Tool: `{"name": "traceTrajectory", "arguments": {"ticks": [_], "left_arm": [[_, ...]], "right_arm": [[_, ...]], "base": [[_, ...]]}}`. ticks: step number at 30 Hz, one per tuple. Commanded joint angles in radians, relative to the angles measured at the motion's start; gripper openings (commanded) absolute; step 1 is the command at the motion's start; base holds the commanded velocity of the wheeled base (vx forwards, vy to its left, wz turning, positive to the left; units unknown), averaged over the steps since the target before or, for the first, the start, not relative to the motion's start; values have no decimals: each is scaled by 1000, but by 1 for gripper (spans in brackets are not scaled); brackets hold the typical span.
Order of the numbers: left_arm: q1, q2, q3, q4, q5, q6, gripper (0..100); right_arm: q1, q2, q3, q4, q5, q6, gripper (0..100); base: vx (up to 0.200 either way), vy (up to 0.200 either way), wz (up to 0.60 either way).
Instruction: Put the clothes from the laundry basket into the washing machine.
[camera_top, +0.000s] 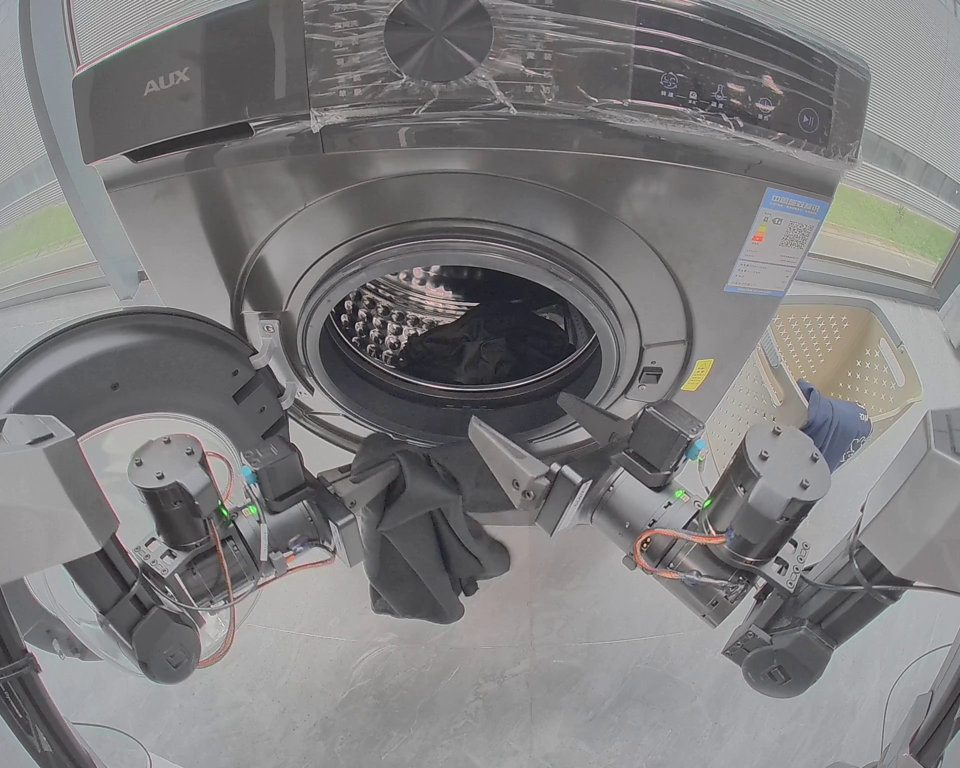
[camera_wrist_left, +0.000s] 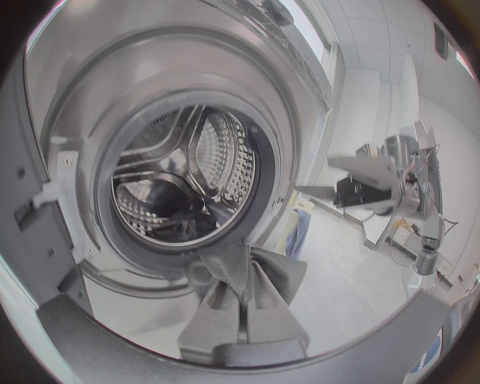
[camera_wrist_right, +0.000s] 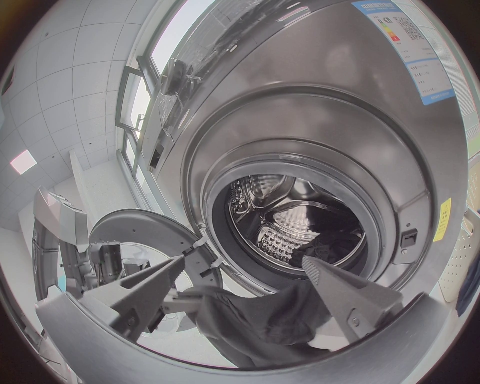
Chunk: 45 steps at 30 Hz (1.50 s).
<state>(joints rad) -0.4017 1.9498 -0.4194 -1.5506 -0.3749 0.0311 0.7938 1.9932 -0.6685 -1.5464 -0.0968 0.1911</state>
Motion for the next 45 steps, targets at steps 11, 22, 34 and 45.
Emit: {"name": "traceTrajectory", "arguments": {"ticks": [11,22,34,45], "left_arm": [[14,-120,-96,-2,-16,-33,0],[14,-193,-148,0,-7,-197,0],[-25,-187,-165,0,31,-217,0],[-46,-160,-191,0,88,-214,0]], "right_arm": [[2,90,102,0,2,1,100],[5,118,95,0,0,1,100],[16,162,72,-1,2,-1,100],[70,303,-36,-1,3,-19,100]], "base": [[0,0,0],[0,0,0],[0,0,0],[0,0,0]]}}
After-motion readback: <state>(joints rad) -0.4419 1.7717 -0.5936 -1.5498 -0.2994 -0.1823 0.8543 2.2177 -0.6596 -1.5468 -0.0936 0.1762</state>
